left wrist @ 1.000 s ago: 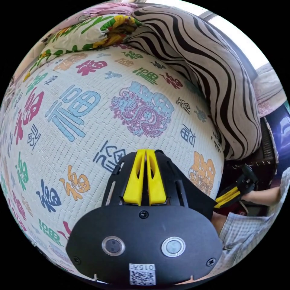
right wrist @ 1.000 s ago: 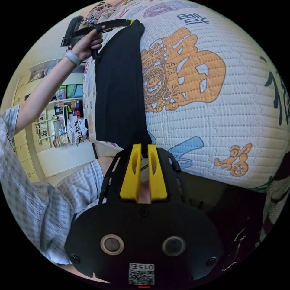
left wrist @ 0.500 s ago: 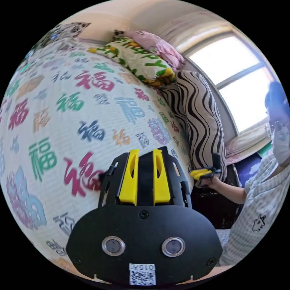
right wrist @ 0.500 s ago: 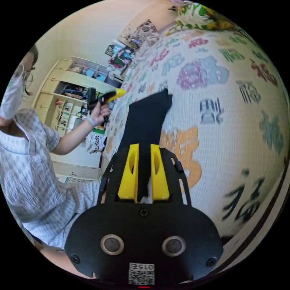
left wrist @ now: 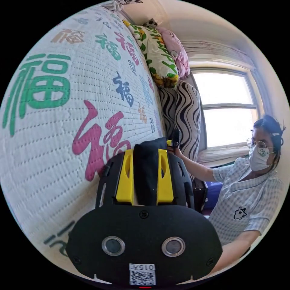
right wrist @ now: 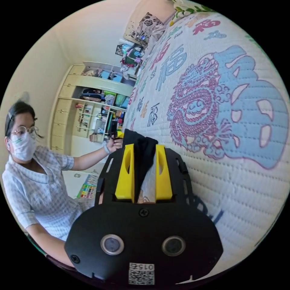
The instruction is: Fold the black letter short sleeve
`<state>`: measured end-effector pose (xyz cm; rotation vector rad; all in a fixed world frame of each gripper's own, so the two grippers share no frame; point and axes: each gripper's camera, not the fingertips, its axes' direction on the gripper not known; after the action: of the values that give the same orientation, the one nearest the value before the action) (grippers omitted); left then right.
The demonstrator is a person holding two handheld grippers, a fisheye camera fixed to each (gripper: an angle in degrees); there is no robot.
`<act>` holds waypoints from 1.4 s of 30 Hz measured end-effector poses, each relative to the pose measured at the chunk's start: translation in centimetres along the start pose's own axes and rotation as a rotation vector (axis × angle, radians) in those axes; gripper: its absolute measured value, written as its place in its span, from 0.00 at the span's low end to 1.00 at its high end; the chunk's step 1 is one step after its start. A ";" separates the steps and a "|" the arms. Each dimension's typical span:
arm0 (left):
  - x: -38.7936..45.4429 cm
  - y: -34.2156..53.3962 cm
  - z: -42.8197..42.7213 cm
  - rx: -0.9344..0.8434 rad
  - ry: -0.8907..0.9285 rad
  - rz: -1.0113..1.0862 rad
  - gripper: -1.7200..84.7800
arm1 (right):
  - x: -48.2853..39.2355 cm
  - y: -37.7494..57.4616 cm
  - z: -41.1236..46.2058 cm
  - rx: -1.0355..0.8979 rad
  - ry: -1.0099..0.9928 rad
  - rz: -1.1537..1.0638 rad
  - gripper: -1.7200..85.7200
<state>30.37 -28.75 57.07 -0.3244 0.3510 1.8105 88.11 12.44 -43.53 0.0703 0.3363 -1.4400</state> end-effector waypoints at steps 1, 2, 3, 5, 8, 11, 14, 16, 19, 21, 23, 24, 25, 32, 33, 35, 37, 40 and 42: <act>-0.5 -0.6 0.3 -0.031 0.023 0.001 0.13 | 0.2 -0.5 0.6 -0.028 -0.031 -0.011 0.13; -1.0 -1.0 0.5 -0.058 0.047 0.002 0.10 | 0.2 -1.0 1.3 -0.064 -0.051 -0.020 0.12; -1.2 -1.2 0.6 -0.072 0.054 -0.002 0.09 | 0.2 -1.1 1.5 -0.079 -0.058 -0.022 0.11; -1.5 -1.6 0.6 -0.114 0.062 -0.016 0.05 | 0.2 -1.6 1.7 -0.119 -0.098 -0.018 0.09; 0.3 -2.4 -0.1 -0.134 -0.008 0.077 0.04 | -0.9 -2.2 1.1 -0.121 -0.043 -0.028 0.08; 1.7 -4.6 -0.8 -0.132 -0.047 0.141 0.03 | -2.9 -3.8 0.7 -0.130 0.023 -0.081 0.07; 4.0 -7.4 -1.8 -0.094 -0.093 0.238 0.03 | -5.2 -6.2 -0.3 -0.093 0.095 -0.160 0.07; 6.4 -8.3 -1.9 -0.110 -0.165 0.332 0.03 | -7.0 -7.4 -0.7 -0.099 0.139 -0.215 0.07; 11.0 -6.9 -1.6 -0.170 -0.232 0.503 0.03 | -10.8 -7.1 -0.5 -0.161 0.198 -0.325 0.07; 13.7 -4.2 -1.5 -0.198 -0.250 0.597 0.03 | -13.5 -5.5 -0.1 -0.198 0.228 -0.399 0.07; 16.7 0.3 -1.5 -0.220 -0.251 0.666 0.03 | -17.1 -2.3 0.7 -0.241 0.253 -0.479 0.07; 17.3 1.4 -1.5 -0.229 -0.250 0.676 0.03 | -18.0 -1.5 1.0 -0.251 0.258 -0.493 0.07; 18.4 3.8 -1.1 -0.255 -0.260 0.690 0.03 | -19.5 0.3 1.8 -0.272 0.263 -0.514 0.07; 19.2 14.9 4.9 -0.482 -0.383 0.622 0.03 | -22.2 9.1 9.9 -0.523 0.412 -0.507 0.07; 19.0 15.4 5.4 -0.487 -0.388 0.612 0.03 | -22.0 9.5 10.5 -0.536 0.423 -0.496 0.07; 18.4 17.0 6.9 -0.492 -0.419 0.592 0.04 | -21.0 10.7 12.4 -0.565 0.466 -0.468 0.07; 18.1 17.9 8.0 -0.501 -0.443 0.577 0.04 | -20.2 11.2 13.3 -0.560 0.487 -0.434 0.08; 18.1 19.2 9.7 -0.553 -0.501 0.562 0.06 | -18.8 11.9 14.0 -0.565 0.470 -0.339 0.08; 18.3 19.9 10.0 -0.604 -0.519 0.552 0.07 | -18.2 12.1 13.4 -0.560 0.459 -0.271 0.06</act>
<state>6.04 -13.59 60.34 -0.1611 -0.5360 2.4371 100.77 28.24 -27.74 -0.1062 1.1508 -1.5395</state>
